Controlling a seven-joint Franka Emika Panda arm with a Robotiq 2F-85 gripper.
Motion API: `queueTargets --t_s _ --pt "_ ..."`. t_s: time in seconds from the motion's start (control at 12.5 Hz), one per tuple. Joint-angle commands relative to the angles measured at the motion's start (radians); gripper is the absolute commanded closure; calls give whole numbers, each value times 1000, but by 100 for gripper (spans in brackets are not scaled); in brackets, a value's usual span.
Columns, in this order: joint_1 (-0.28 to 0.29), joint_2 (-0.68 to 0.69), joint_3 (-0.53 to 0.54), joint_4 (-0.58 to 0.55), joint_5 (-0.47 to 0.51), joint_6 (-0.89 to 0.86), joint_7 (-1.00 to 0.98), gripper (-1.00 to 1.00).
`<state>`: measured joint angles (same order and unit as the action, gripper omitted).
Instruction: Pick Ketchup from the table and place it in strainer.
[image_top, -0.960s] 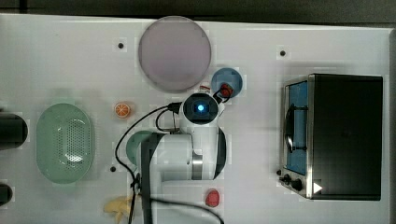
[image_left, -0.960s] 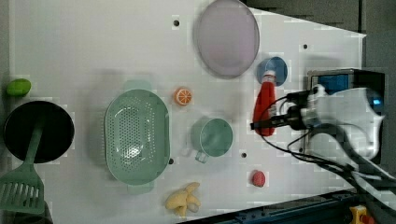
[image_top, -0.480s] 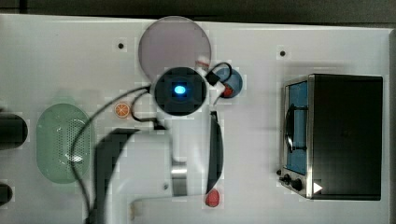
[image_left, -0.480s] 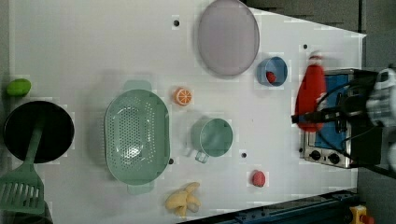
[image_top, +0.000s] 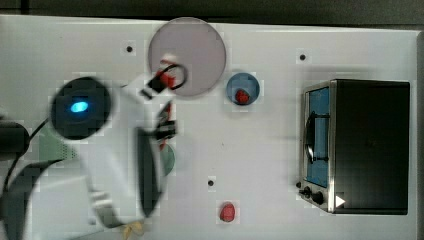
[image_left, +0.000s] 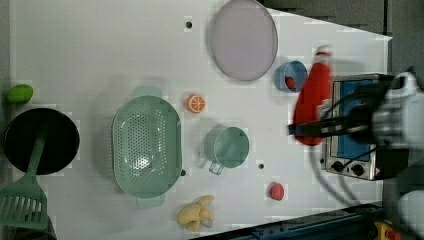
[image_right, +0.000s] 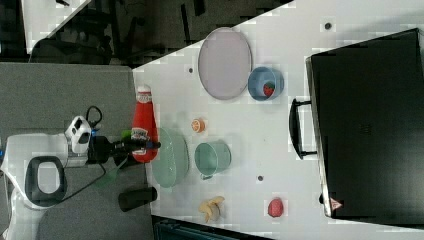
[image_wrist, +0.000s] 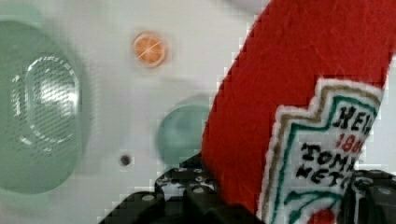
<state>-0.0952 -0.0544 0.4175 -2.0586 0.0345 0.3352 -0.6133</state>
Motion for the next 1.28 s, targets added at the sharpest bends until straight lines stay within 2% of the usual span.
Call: queueTargets --t_s 0.08,0.48,0.8,0.88,1.12,1.28 --pt "37 42 111 -12 4 36 253 -24" --pt "54 196 280 -25 3 274 479 -24" --pt "98 365 319 -50 -22 526 635 -24" --pt "108 399 318 -58 -47 576 680 -32" --pt "113 462 315 -72 -101 629 726 -96" --pt "111 447 317 -67 -101 627 727 -100"
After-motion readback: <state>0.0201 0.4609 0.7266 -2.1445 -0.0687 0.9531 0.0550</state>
